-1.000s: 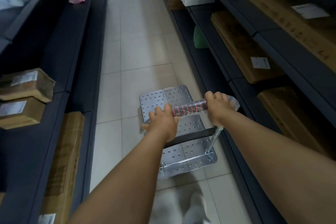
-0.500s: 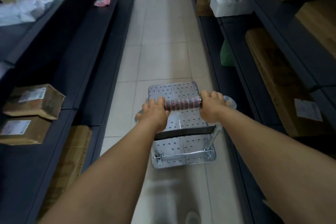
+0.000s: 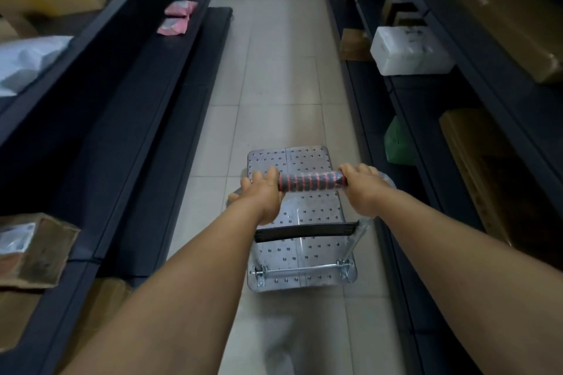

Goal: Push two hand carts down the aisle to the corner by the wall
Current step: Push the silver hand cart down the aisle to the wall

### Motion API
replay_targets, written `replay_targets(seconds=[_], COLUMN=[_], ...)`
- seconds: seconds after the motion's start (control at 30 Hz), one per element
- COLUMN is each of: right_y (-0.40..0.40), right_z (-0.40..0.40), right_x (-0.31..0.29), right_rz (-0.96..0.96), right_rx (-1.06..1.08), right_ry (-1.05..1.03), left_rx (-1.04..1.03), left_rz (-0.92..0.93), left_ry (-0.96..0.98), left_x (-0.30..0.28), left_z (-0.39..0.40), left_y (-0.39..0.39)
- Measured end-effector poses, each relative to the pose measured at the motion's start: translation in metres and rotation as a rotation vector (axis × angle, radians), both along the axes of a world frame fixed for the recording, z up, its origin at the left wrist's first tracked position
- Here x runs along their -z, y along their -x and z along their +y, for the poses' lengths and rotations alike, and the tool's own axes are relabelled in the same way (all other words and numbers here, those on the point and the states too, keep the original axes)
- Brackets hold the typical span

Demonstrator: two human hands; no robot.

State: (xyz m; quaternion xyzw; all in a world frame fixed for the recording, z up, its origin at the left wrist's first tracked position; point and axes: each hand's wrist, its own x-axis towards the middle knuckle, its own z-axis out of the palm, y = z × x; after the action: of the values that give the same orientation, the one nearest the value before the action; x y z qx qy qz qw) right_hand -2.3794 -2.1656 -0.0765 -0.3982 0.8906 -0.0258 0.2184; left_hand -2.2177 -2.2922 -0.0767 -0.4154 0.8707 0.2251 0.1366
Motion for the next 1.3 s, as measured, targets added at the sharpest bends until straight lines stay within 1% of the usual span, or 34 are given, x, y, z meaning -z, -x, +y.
replay_targets(seconds=[0.17, 0.33, 0.57, 0.73, 1.03, 1.13, 1.3], right_y=[0.048, 0.098, 0.172, 0.227, 0.329, 0.357, 0.405], right_z=[-0.077, -0.163, -0.271, -0.345, -0.473, -0.510, -0.583], right_x=[0.000, 0.001, 0.004, 0.002, 0.002, 0.002, 0.002], right_rz=[0.010, 0.032, 0.026, 0.043, 0.067, 0.066, 0.053], right_rx=[0.009, 0.005, -0.034, -0.039, 0.021, 0.046, 0.088], right_ry=[0.030, 0.060, 0.029, 0.010, 0.002, -0.017, -0.003], left_rx=[0.023, -0.001, -0.075, -0.083, -0.030, 0.012, 0.023], left_rz=[0.013, 0.021, 0.036, 0.039, 0.046, 0.016, 0.033], left_ry=[-0.003, 0.044, 0.117, 0.153, 0.073, 0.048, 0.067], left_x=[-0.004, 0.000, 0.004, 0.003, 0.003, 0.002, 0.001], left_z=[-0.081, -0.170, -0.277, -0.353, -0.486, -0.527, -0.601], left_y=[0.050, 0.103, 0.180, 0.238, 0.340, 0.370, 0.421])
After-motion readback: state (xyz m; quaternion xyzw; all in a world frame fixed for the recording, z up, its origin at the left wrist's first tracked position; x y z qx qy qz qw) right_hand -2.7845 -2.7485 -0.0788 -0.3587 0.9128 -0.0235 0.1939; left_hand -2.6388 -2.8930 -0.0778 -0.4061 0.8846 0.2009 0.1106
